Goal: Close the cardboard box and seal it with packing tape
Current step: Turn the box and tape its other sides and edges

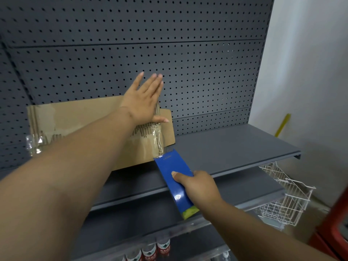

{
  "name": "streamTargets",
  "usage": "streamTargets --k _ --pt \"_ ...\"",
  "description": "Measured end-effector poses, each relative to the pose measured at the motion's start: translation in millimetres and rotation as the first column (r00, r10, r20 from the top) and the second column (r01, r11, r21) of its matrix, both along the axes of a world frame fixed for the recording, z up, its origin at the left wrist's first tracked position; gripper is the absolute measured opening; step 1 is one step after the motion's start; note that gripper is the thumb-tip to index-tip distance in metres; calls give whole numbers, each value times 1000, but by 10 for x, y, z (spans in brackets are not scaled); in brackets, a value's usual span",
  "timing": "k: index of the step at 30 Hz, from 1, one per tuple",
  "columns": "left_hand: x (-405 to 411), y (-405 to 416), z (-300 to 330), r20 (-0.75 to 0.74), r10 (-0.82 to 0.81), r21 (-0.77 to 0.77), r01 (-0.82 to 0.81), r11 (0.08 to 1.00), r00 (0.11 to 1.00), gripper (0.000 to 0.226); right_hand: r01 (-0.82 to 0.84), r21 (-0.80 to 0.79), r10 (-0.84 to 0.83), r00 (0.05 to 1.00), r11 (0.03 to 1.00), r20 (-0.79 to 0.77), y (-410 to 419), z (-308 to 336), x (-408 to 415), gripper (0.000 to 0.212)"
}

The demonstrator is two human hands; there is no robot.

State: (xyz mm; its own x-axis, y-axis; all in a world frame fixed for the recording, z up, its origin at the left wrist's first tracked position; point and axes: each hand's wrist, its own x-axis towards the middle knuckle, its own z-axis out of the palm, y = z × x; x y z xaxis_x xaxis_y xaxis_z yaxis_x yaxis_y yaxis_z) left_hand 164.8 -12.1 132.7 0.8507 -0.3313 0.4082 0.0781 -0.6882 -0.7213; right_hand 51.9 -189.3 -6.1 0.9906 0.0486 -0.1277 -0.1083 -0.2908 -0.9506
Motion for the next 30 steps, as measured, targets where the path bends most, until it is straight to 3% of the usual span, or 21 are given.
streamTargets --k 2,4,8,10,14,17,22,24,27,30 --pt "-57 17 -51 64 -36 -32 38 999 997 108 2 8 -2 1000 1000 -2 11 -3 -20 55" --pt "-54 67 -142 79 -189 14 188 982 979 91 5 21 -5 1000 1000 -8 20 -1 -41 50" --pt "-180 162 -252 -275 -422 59 453 889 864 52 24 27 -24 1000 999 -20 26 -17 -79 47" --pt "-277 248 -304 -416 -329 40 379 925 848 49 26 24 -25 999 999 -24 26 -37 -87 50" --pt "-410 297 -328 -438 -414 7 464 886 798 54 31 28 -30 999 999 -36 31 -48 -120 45" --pt "-423 301 -352 -489 -285 76 365 928 825 55 31 48 -29 999 998 -46 41 -27 -148 39" --pt "-501 156 -416 -441 -75 201 181 963 894 109 50 96 -45 998 994 -52 68 9 -150 38" --pt "-526 135 -462 -420 -10 256 129 958 908 120 60 96 -54 997 994 -62 64 6 -142 43" --pt "-526 150 -526 -402 -15 279 138 950 915 122 67 90 -61 996 994 -69 61 15 -145 52" --pt "-523 153 -532 -415 -67 224 173 959 907 114 60 89 -54 996 994 -66 61 52 -154 49"
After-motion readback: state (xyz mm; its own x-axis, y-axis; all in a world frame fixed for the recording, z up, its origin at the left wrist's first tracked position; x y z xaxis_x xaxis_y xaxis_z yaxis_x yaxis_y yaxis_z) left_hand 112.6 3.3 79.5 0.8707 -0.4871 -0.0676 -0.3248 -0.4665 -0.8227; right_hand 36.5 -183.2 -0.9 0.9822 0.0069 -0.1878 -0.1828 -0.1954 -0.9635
